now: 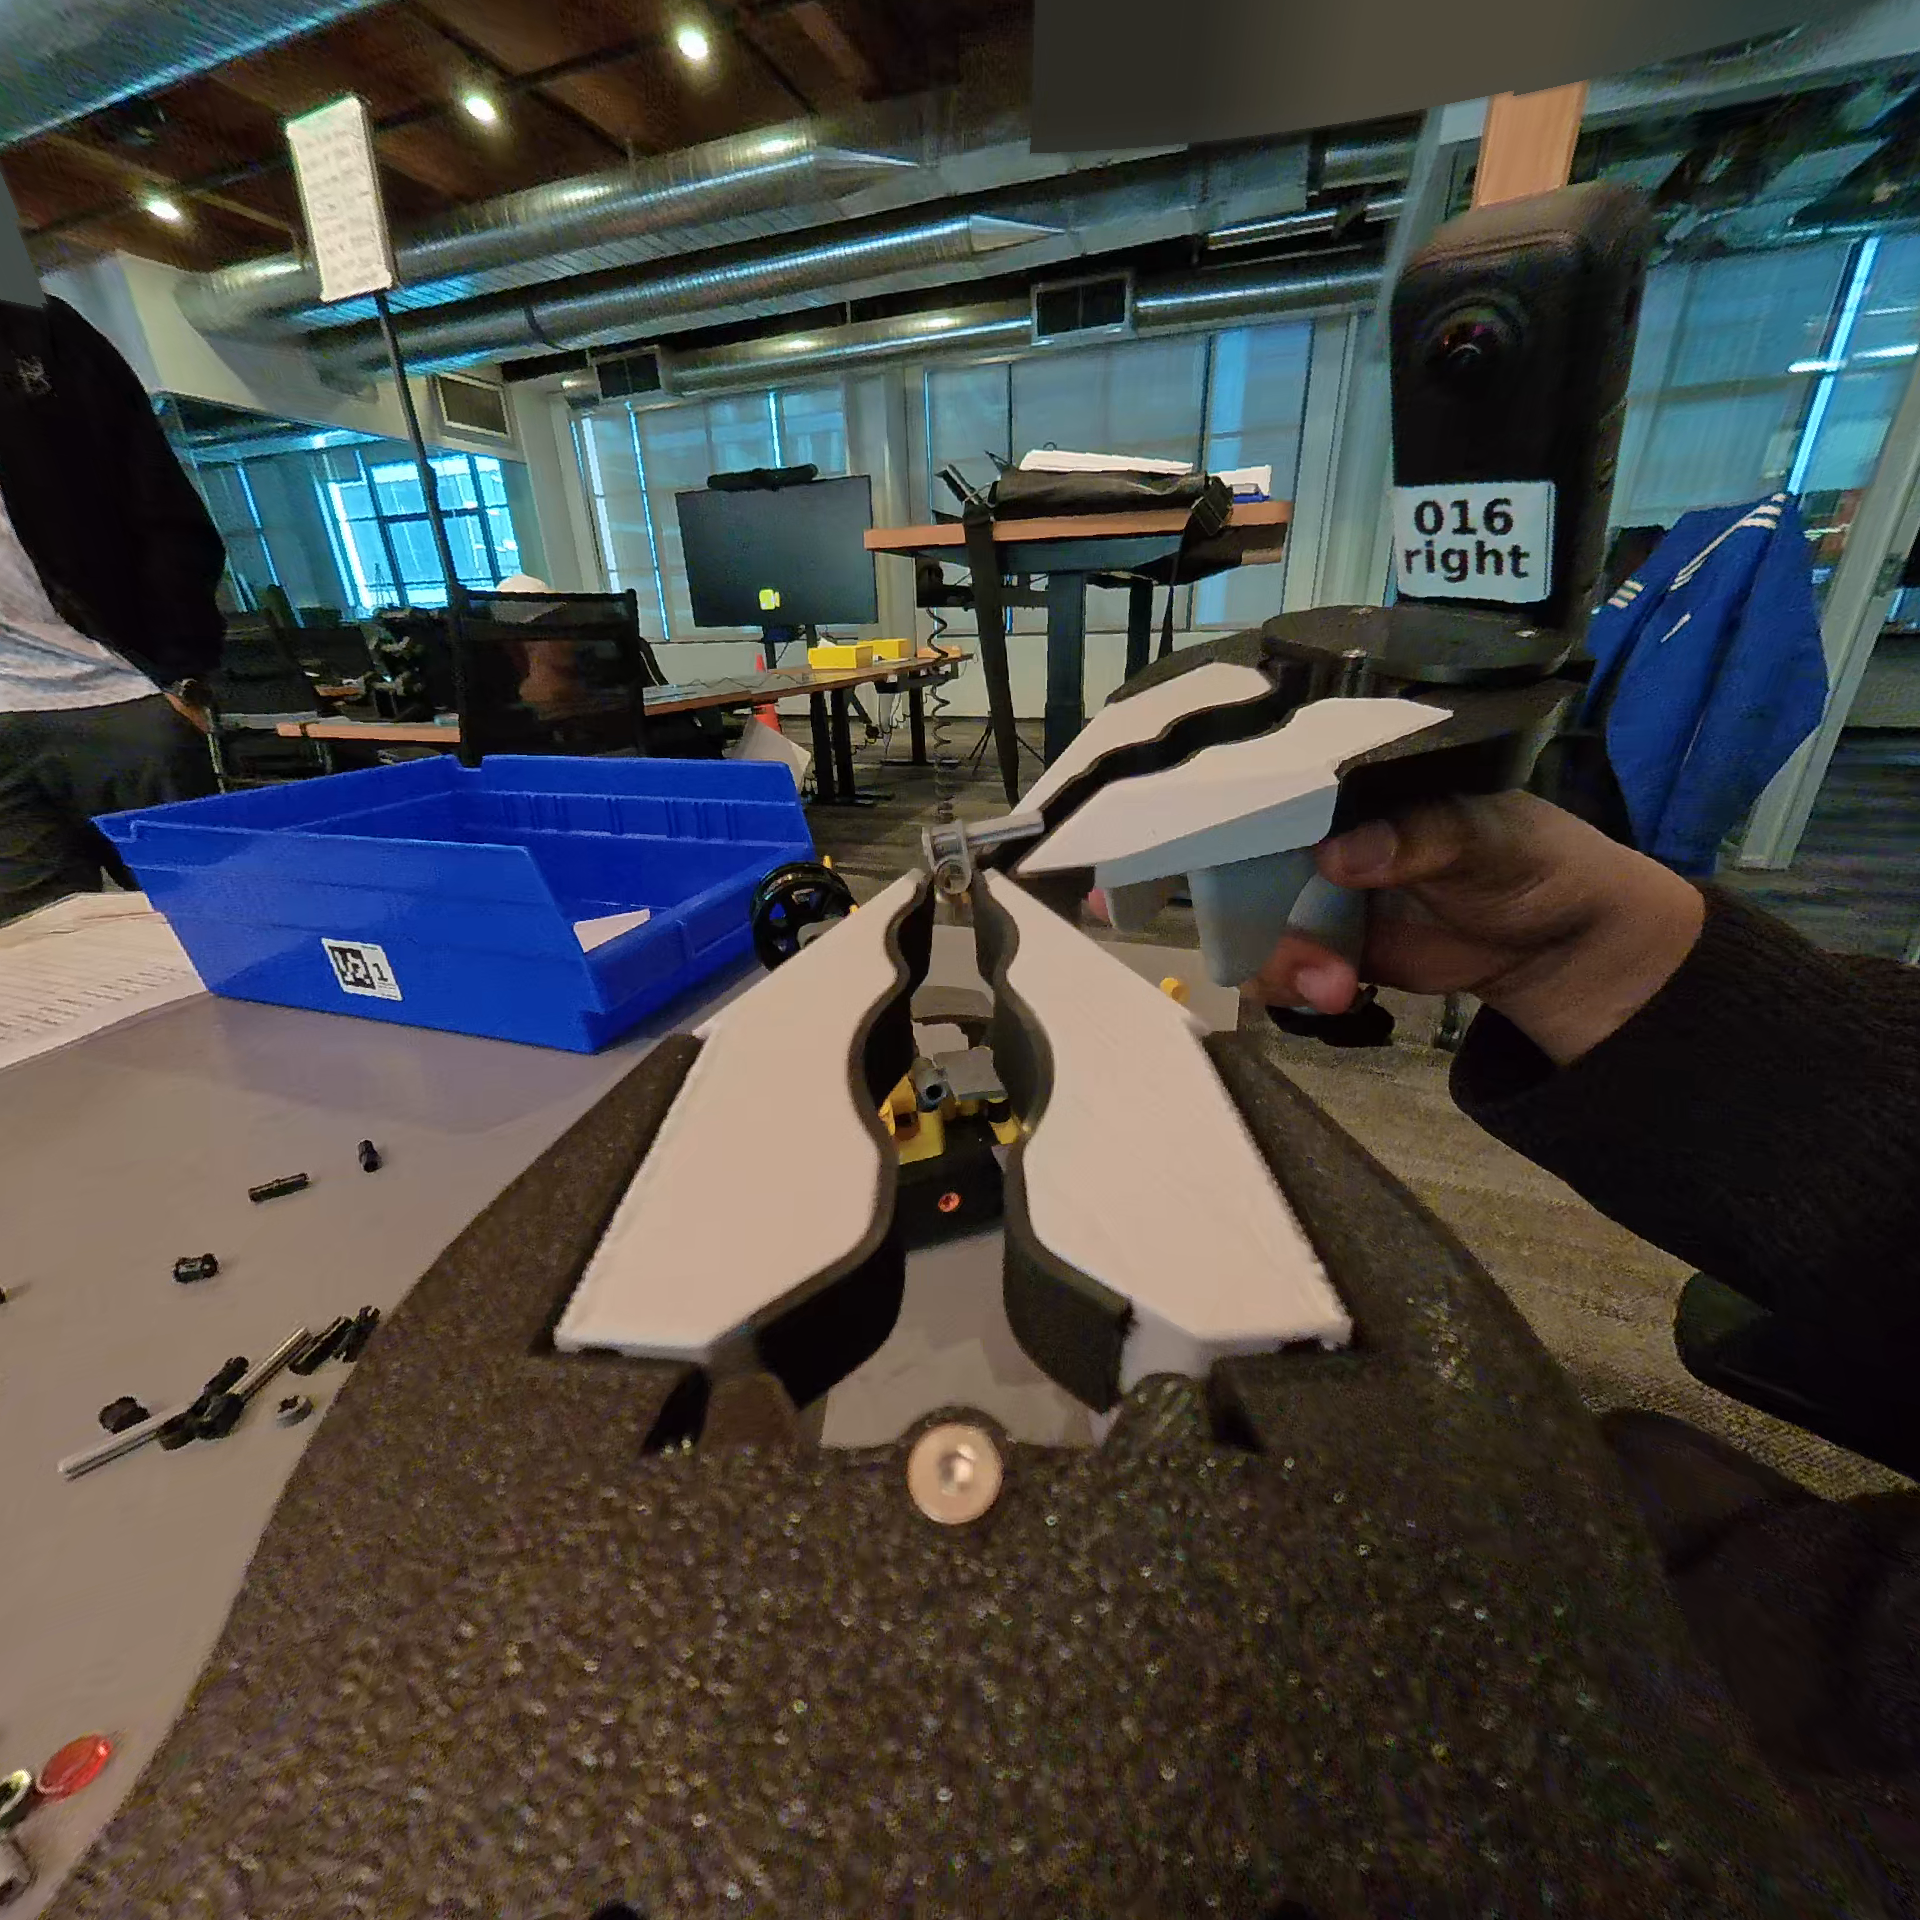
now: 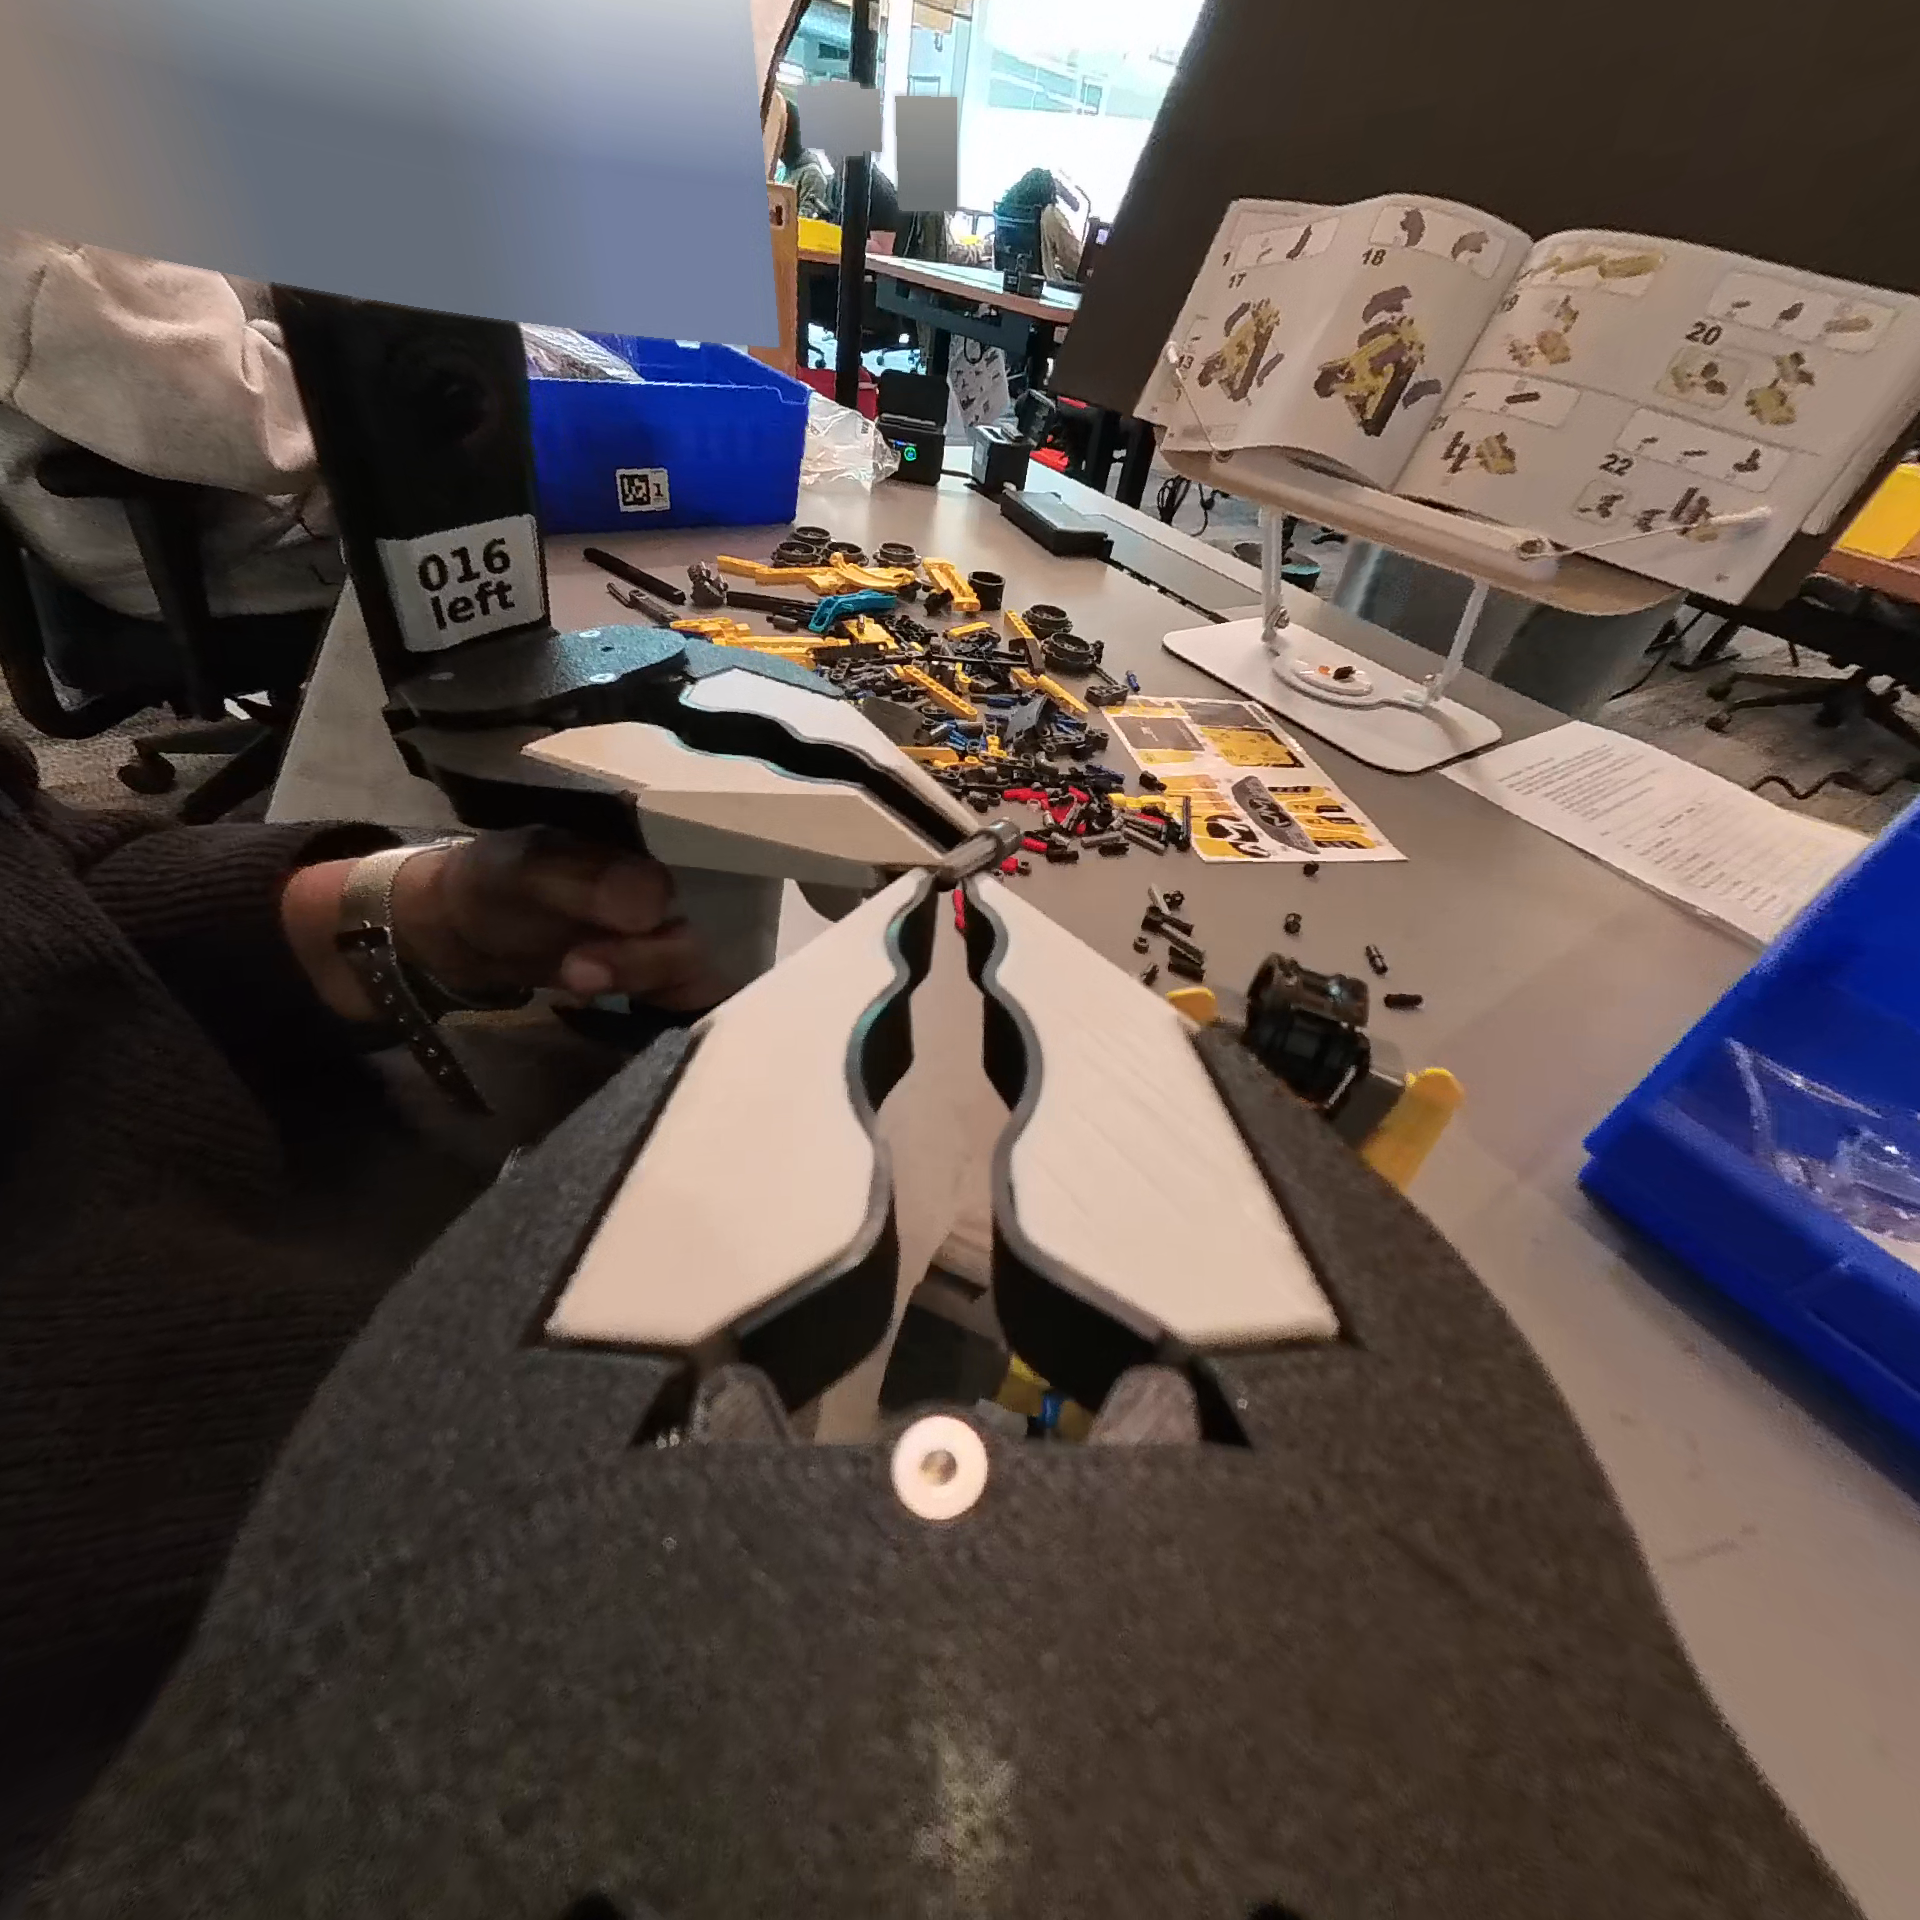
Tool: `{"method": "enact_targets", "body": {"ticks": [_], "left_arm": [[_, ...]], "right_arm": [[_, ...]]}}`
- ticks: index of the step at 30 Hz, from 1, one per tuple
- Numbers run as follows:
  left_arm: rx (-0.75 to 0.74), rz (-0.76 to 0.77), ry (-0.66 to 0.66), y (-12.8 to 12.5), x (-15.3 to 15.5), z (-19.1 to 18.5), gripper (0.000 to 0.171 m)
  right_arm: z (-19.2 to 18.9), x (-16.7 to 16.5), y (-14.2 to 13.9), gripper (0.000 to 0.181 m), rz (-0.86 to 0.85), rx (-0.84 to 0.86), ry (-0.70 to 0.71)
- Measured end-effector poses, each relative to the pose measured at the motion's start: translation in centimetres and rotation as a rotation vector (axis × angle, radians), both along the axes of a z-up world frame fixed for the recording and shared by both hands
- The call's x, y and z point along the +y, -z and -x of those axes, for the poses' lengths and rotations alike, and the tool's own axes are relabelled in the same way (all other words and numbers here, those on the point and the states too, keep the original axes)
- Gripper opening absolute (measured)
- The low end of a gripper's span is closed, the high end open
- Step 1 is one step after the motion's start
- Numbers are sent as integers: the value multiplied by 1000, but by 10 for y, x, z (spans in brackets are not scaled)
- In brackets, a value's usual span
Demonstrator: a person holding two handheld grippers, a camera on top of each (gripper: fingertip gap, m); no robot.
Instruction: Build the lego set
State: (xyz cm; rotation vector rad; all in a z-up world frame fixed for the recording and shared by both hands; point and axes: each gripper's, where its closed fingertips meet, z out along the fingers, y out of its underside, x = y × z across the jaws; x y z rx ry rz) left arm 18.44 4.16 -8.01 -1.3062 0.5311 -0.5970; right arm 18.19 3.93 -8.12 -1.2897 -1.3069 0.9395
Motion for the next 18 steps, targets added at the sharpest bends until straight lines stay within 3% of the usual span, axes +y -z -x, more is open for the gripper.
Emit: {"method": "enact_targets", "body": {"ticks": [18], "left_arm": [[-28, -12, -55, -5, -2, 5, 6]], "right_arm": [[4, -6, -4, 0, -40, 1, 11]]}}
